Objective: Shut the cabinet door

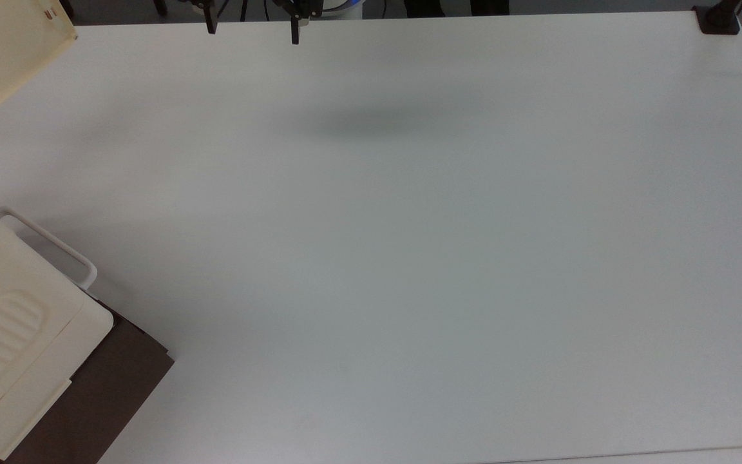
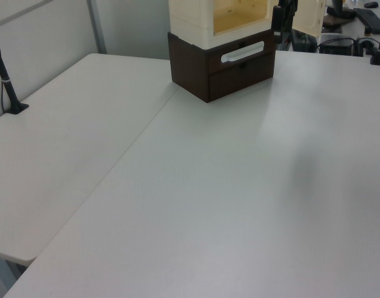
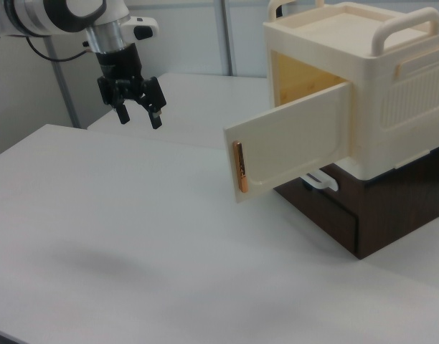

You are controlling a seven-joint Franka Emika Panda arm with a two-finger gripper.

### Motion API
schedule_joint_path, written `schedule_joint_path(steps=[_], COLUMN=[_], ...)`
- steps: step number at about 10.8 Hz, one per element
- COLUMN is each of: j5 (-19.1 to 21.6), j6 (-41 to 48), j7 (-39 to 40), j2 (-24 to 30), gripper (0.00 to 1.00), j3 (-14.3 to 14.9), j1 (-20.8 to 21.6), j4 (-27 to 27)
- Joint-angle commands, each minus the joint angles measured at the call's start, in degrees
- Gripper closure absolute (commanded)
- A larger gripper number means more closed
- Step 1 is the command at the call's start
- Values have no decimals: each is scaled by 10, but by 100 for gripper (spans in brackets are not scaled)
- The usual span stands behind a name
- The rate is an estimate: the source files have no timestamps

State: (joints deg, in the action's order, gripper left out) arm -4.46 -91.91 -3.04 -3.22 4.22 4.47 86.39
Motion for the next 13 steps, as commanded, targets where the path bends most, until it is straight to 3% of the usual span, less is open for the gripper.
schedule_joint_path(steps=[1,4,5,8,9,13], j5=[-1,-1,-1,1,1,1], j6=[12,12,12,16,16,14], j7=[1,6,18,22,22,22], j2=[15,15,15,15,15,15], gripper=[3,10,27,94,100,100], j3=[1,1,1,1,1,17], j1=[4,4,4,0,-2,-23], j4=[16,17,16,13,12,-27])
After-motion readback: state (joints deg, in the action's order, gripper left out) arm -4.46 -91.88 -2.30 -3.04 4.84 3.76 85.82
